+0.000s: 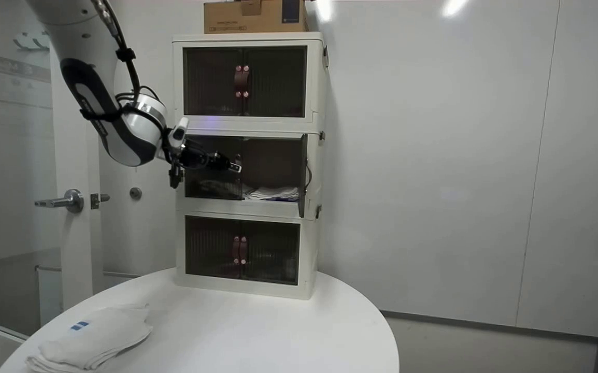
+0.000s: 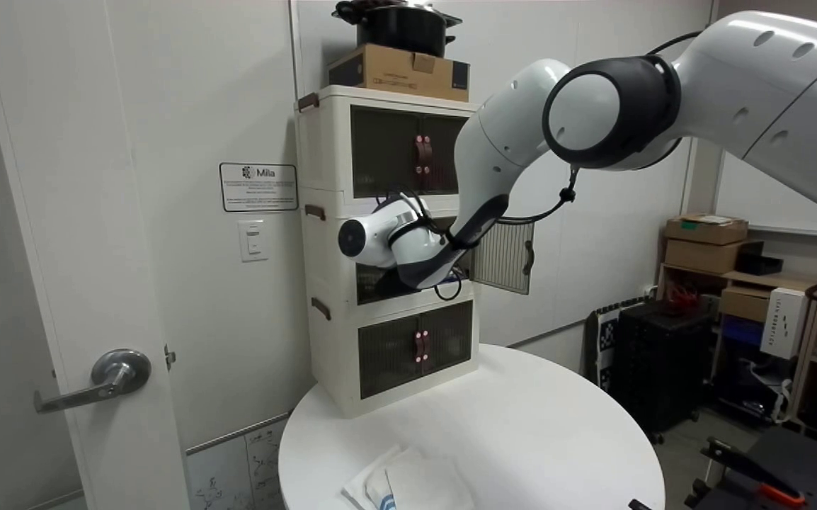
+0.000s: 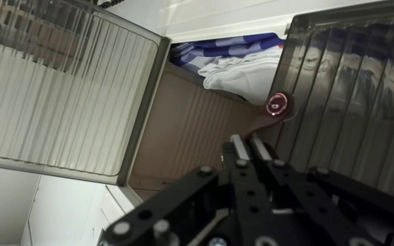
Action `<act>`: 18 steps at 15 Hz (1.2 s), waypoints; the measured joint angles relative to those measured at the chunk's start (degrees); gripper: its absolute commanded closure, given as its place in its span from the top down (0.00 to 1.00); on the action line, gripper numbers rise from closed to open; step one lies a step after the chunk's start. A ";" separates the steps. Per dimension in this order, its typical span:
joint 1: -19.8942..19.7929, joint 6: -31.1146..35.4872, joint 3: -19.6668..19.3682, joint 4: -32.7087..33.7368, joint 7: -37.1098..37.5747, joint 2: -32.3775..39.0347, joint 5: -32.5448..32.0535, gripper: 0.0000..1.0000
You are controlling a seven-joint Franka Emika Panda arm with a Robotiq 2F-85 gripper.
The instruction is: Open the right and left middle cabinet doors, respectively
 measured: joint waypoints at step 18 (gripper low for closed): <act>-1.06 4.92 1.80 -23.21 0.43 -16.01 3.25 0.72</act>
